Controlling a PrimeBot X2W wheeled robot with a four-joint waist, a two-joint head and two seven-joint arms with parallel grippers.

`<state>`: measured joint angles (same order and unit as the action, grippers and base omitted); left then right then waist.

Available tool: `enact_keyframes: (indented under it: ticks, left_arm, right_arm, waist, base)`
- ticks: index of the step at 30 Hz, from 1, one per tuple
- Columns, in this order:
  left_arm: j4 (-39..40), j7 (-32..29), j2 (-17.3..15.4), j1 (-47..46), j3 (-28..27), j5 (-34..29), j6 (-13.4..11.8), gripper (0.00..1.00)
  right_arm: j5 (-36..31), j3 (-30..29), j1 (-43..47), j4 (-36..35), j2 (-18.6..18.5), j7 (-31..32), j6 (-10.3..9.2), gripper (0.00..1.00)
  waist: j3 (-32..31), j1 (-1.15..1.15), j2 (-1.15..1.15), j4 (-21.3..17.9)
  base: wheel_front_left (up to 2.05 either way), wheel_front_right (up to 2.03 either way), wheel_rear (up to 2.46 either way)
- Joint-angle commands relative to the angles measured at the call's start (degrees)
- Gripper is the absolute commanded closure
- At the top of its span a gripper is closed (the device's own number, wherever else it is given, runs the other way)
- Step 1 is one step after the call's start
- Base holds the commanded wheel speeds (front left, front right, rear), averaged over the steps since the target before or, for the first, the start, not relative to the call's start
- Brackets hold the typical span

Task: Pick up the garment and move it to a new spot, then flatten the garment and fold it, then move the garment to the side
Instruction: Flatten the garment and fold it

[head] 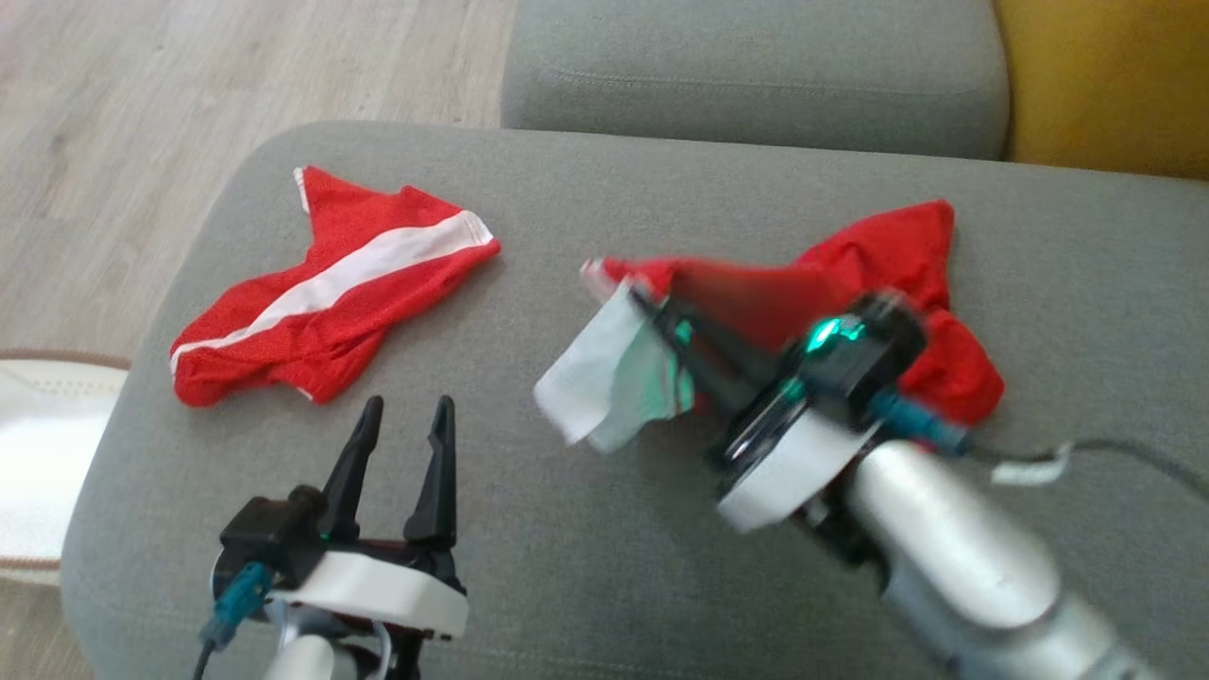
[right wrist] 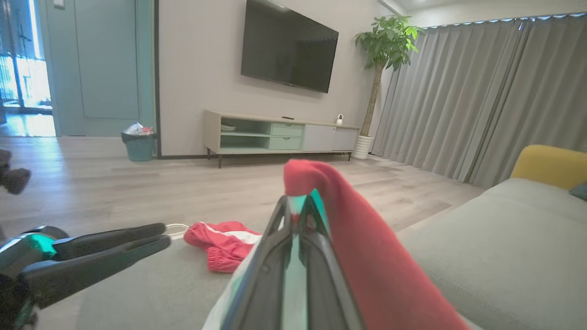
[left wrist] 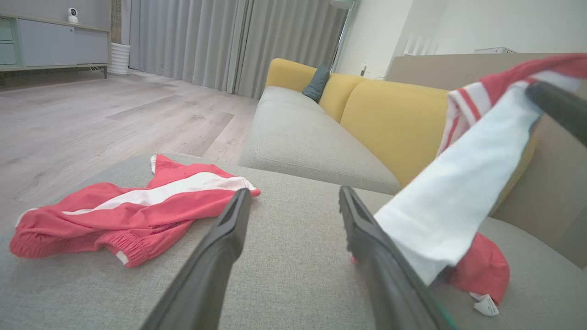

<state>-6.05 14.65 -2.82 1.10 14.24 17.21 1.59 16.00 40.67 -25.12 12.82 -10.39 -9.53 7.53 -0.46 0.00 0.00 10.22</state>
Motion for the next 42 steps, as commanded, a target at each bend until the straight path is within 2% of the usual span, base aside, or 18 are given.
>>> enact_keyframes:
  ticks: [1, 4, 7, 10, 14, 15, 16, 19, 20, 24, 30, 34, 37, 42]
  left_arm:
    - [2.07, 0.35, -0.06, -2.32, -1.36, -0.46, 0.15, 0.0]
    - [2.36, 0.35, -0.06, -3.47, -0.37, 0.01, 0.29, 0.0]
    - [2.34, 0.35, -0.06, -5.29, 0.71, 0.53, 0.43, 0.0]
    - [2.09, 0.35, -0.06, -7.16, 1.76, 1.37, 0.59, 0.0]
    - [1.78, 0.35, -0.06, -9.07, 3.23, 2.86, 0.44, 0.0]
    - [1.73, 0.35, -0.06, -9.47, 3.59, 3.2, 0.39, 0.0]
    - [1.74, 0.35, -0.06, -9.88, 3.98, 3.48, 0.38, 0.0]
    - [1.82, 0.35, -0.06, -11.08, 5.29, 4.26, -0.04, 0.0]
    - [1.82, 0.35, -0.06, -11.08, 5.29, 4.26, -0.04, 0.0]
    - [2.0, 0.35, -0.06, -11.59, 5.25, 4.62, -0.6, 0.0]
    - [2.06, 0.35, -0.06, -12.26, 3.19, 3.99, -0.98, 0.0]
    - [2.59, 0.35, -0.06, -12.39, 1.27, 2.81, -0.82, 0.0]
    - [3.21, 0.35, -0.06, -12.19, -0.2, 1.82, -0.62, 0.0]
    - [4.34, 0.35, -0.06, -11.46, -2.0, 0.63, -0.4, 0.0]
  right_arm:
    - [0.96, -0.85, -5.01, -2.99, -1.08, 1.34, -0.04, 1.0]
    - [1.55, -1.15, -11.58, -4.61, -5.94, 4.86, -0.04, 1.0]
    - [4.01, 0.22, -19.63, -3.33, -10.53, 7.6, -0.04, 1.0]
    - [5.88, 4.43, -28.74, 1.39, -15.17, 9.31, -0.04, 1.0]
    - [10.29, 12.04, -39.54, 11.47, -19.24, 10.82, -0.04, 1.0]
    - [11.02, 13.94, -42.08, 14.41, -19.91, 11.11, -0.04, 0.78]
    - [11.56, 15.41, -44.42, 17.61, -20.38, 11.32, -0.04, 0.0]
    - [12.77, 19.13, -51.12, 30.07, -19.99, 11.84, -0.04, 0.0]
    - [12.77, 19.13, -51.12, 30.07, -19.99, 11.84, -0.04, 0.0]
    - [14.18, 20.22, -54.07, 38.26, -17.54, 9.81, -0.04, 0.0]
    - [15.93, 18.65, -53.45, 45.44, -13.55, 1.44, -0.04, 0.0]
    - [16.76, 17.02, -50.89, 46.9, -11.44, -3.74, -0.04, 0.0]
    - [17.3, 14.54, -47.77, 45.76, -10.37, -5.21, -0.04, 0.0]
    - [14.93, 6.45, -39.19, 36.35, -10.39, -5.44, -0.04, 0.0]
  waist:
    - [0.81, 0.0, 0.0, 0.9]
    - [3.08, 0.0, 0.0, 2.84]
    - [6.02, 0.0, 0.0, 5.31]
    - [8.95, 0.0, 0.0, 8.11]
    - [12.14, 0.0, 0.0, 11.64]
    - [12.83, 0.0, 0.0, 12.34]
    - [13.55, 0.0, 0.0, 13.02]
    - [15.54, 0.0, 0.0, 14.75]
    - [15.54, 0.0, 0.0, 14.75]
    - [16.29, 0.0, 0.0, 14.57]
    - [14.99, 0.0, 0.0, 11.19]
    - [12.91, 0.0, 0.0, 7.72]
    - [10.75, 0.0, 0.0, 5.03]
    - [7.5, 0.0, 0.0, 0.93]
  base:
    - [0.0, 0.0, 0.0]
    - [0.0, 0.0, 0.0]
    - [0.0, 0.0, 0.0]
    - [0.0, 0.0, 0.0]
    - [0.0, 0.0, 0.0]
    - [0.0, 0.0, 0.0]
    - [0.0, 0.0, 0.0]
    - [0.0, 0.0, 0.0]
    - [0.0, 0.0, 0.0]
    - [0.0, 0.0, 0.0]
    - [0.0, 0.0, 0.0]
    - [0.0, 0.0, 0.0]
    - [0.0, 0.0, 0.0]
    - [0.0, 0.0, 0.0]
